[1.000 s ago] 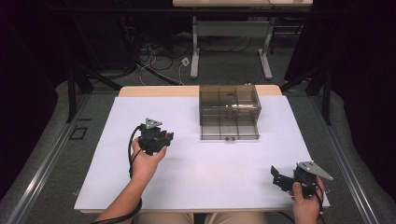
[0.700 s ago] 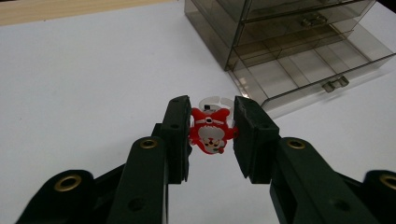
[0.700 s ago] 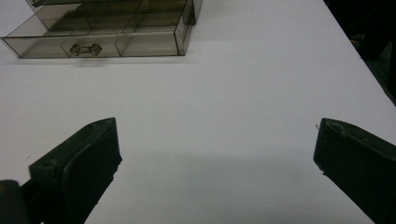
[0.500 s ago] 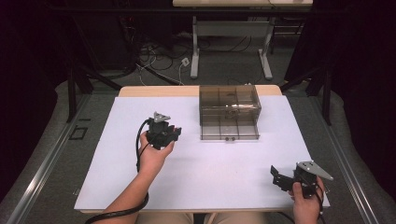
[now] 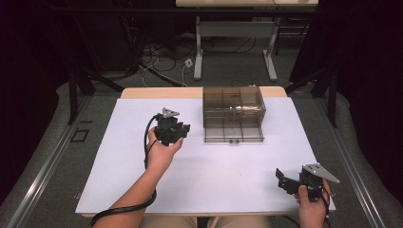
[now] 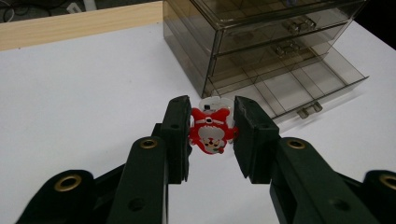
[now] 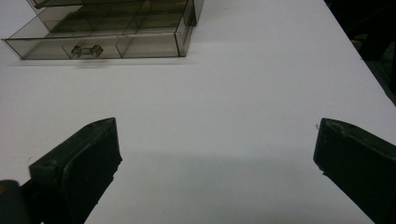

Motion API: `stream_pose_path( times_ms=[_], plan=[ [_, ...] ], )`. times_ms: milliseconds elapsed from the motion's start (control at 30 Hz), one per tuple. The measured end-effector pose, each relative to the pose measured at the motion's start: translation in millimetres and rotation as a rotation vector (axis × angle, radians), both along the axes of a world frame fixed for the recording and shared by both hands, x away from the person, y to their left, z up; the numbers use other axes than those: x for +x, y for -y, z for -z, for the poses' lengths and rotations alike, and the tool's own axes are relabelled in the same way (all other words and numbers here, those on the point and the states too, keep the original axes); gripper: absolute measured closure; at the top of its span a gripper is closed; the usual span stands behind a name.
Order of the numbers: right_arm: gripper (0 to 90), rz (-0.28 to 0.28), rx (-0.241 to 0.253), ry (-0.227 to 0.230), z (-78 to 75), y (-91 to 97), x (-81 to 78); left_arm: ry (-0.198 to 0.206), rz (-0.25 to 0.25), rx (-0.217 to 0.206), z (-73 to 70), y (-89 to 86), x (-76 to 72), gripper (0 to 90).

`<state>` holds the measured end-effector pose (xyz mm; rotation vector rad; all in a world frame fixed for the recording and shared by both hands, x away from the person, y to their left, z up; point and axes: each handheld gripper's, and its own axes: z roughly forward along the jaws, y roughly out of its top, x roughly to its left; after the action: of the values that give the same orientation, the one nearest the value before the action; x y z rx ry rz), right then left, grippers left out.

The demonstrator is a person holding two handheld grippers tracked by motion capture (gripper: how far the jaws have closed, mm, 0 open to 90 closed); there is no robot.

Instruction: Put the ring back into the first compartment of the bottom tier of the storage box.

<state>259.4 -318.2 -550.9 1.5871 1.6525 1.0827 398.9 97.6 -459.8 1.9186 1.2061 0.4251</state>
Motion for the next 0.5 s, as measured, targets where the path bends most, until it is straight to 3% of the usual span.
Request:
stream_pose_path(
  times_ms=[500],
  plan=[
    [0.2,-0.005,0.004,-0.003,0.2,0.4,-0.2,-0.009,0.006,-0.007,-7.3,15.1,13.3,66.8]
  ],
)
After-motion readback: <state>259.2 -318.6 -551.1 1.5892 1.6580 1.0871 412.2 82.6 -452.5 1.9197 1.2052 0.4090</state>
